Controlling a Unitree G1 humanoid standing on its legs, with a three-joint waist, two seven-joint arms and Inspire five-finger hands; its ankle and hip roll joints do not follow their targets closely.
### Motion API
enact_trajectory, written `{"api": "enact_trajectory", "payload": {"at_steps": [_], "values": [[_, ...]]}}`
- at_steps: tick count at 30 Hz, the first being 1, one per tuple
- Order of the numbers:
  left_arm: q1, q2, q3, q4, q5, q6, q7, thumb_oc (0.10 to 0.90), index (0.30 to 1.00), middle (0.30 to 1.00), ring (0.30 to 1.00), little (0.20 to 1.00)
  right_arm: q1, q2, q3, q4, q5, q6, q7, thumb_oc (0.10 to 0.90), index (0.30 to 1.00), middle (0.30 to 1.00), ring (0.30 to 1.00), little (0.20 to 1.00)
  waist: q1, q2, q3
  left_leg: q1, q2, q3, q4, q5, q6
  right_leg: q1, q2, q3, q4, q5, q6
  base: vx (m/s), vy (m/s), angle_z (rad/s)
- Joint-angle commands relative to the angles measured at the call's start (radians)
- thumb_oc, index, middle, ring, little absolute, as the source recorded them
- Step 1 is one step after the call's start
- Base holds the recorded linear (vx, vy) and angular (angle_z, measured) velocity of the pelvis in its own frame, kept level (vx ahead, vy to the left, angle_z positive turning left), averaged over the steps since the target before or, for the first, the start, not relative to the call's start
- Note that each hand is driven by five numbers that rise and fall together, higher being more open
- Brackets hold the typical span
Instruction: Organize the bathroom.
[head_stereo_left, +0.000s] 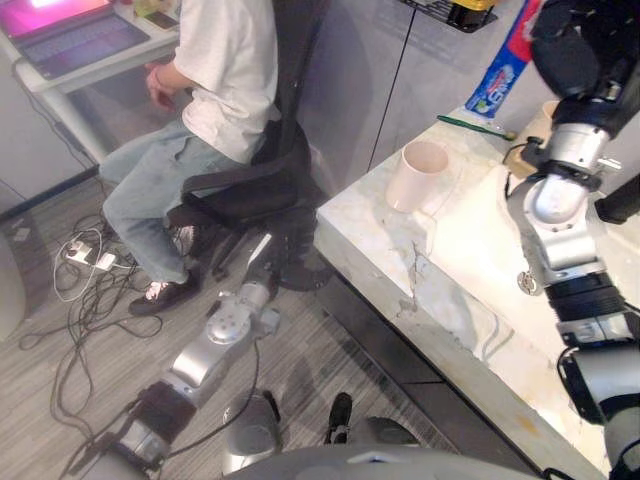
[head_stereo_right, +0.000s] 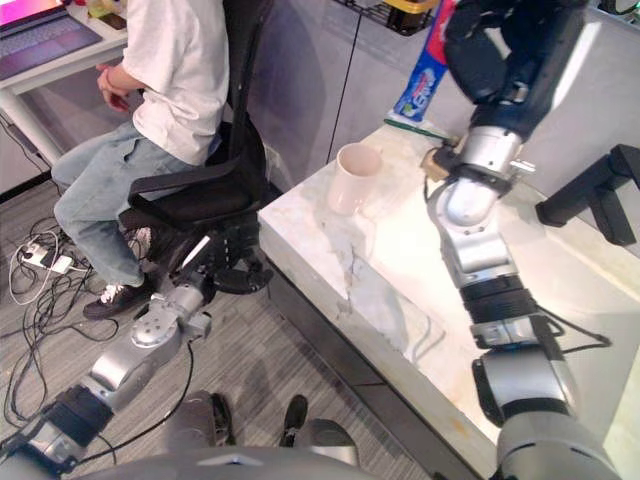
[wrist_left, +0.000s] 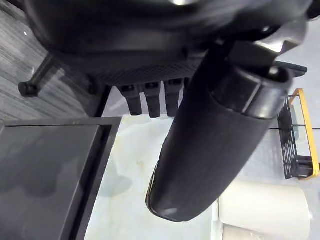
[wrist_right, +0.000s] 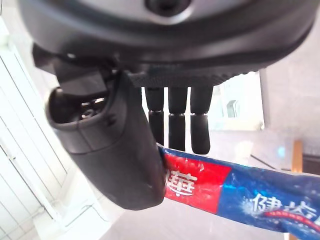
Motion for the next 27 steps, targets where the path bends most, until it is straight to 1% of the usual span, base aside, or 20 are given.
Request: {"api": "enact_trajectory", "payload": {"at_steps": [1,2,3,4,5,7,11,15,18,21,27], "values": [[-0.068,-0.046,-0.035,-0.100,-0.002,-0.120,-0.010,0.800,0.900,0.900,0.900,0.900,-0.086,-0.094,-0.054,-0.160,-0.038,-0.107,0.007,0.400,0.300,0.300,0.300,0.300,-0.014,0.015,-0.079,0.086,-0.066,-0.030,-0.004,0.040,0.011,-0.023,-0.024,0.010,0.090,-0.050,0.147,0.06,0.124,-0.17],[-0.069,-0.057,-0.043,-0.084,0.008,-0.121,0.003,0.800,0.900,0.900,0.900,0.900,-0.045,-0.086,-0.073,-0.189,-0.024,-0.122,0.032,0.400,0.300,0.300,0.300,0.300,-0.033,0.030,-0.097,0.123,-0.100,0.004,-0.092,0.022,0.024,-0.036,-0.033,-0.005,0.086,-0.042,0.158,0.08,0.138,-0.13],[-0.073,-0.062,-0.045,-0.085,0.010,-0.109,0.012,0.800,0.900,0.900,0.900,0.900,-0.032,-0.084,-0.084,-0.198,-0.009,-0.118,0.049,0.400,0.300,0.300,0.300,0.300,-0.038,0.035,-0.103,0.141,-0.114,0.007,-0.118,0.023,0.024,-0.039,-0.038,-0.006,0.084,-0.037,0.164,0.08,0.136,-0.10],[-0.076,-0.065,-0.045,-0.086,0.009,-0.104,0.016,0.800,0.900,0.900,0.900,0.900,-0.026,-0.085,-0.090,-0.203,-0.003,-0.117,0.055,0.400,0.300,0.300,0.300,0.300,-0.042,0.036,-0.106,0.148,-0.121,0.007,-0.126,0.019,0.027,-0.041,-0.041,-0.006,0.084,-0.035,0.166,0.06,0.066,0.03],[-0.074,-0.067,-0.045,-0.093,0.012,-0.097,0.024,0.800,0.900,0.900,0.900,0.900,-0.017,-0.087,-0.096,-0.218,0.003,-0.113,0.056,0.400,0.300,0.300,0.300,0.300,-0.047,0.040,-0.109,0.154,-0.127,0.009,-0.135,0.023,0.021,-0.042,-0.043,-0.004,0.083,-0.033,0.171,0.06,0.059,0.07],[-0.067,-0.072,-0.058,-0.113,0.025,-0.081,0.046,0.800,0.900,0.900,0.900,0.900,0.000,-0.084,-0.113,-0.268,-0.010,-0.086,0.033,0.400,0.300,0.300,0.300,0.300,-0.054,0.045,-0.121,0.165,-0.141,0.006,-0.151,0.007,0.022,-0.044,-0.057,-0.001,0.078,-0.028,0.179,0.05,0.063,-0.07],[-0.068,-0.074,-0.070,-0.117,0.035,-0.079,0.058,0.800,0.900,0.900,0.900,0.900,0.003,-0.077,-0.111,-0.304,-0.027,-0.069,0.012,0.400,0.300,0.300,0.300,0.300,-0.058,0.050,-0.126,0.165,-0.141,-0.002,-0.149,0.020,0.014,-0.045,-0.061,0.007,0.072,-0.023,0.183,0.01,0.061,-0.07],[-0.076,-0.082,-0.080,-0.111,0.033,-0.079,0.069,0.800,0.900,0.900,0.900,0.900,0.020,-0.076,-0.114,-0.337,-0.010,-0.043,0.032,0.400,0.300,0.300,0.300,0.300,-0.067,0.050,-0.129,0.169,-0.142,0.005,-0.150,0.004,0.019,-0.051,-0.074,0.010,0.075,-0.018,0.189,-0.02,0.055,0.01],[-0.071,-0.089,-0.076,-0.109,0.032,-0.079,0.068,0.800,0.900,0.900,0.900,0.900,0.051,-0.059,-0.118,-0.352,0.010,-0.023,0.062,0.400,0.300,0.300,0.300,0.300,-0.072,0.051,-0.132,0.178,-0.148,0.011,-0.161,-0.006,0.028,-0.056,-0.081,0.008,0.075,-0.013,0.194,-0.02,0.035,-0.09],[-0.067,-0.095,-0.074,-0.107,0.027,-0.071,0.072,0.800,0.900,0.900,0.900,0.900,0.078,-0.039,-0.117,-0.353,0.011,-0.018,0.082,0.400,0.300,0.300,0.300,0.300,-0.077,0.054,-0.135,0.188,-0.155,0.014,-0.175,-0.008,0.035,-0.063,-0.083,0.007,0.074,-0.008,0.197,0.00,0.025,-0.12],[-0.057,-0.096,-0.074,-0.097,0.029,-0.078,0.066,0.800,0.900,0.900,0.900,0.900,0.116,-0.013,-0.126,-0.351,0.015,-0.018,0.116,0.400,0.300,0.300,0.300,0.300,-0.087,0.057,-0.134,0.201,-0.164,0.016,-0.190,-0.009,0.043,-0.074,-0.079,0.015,0.076,-0.005,0.200,0.00,0.012,-0.09]]}}
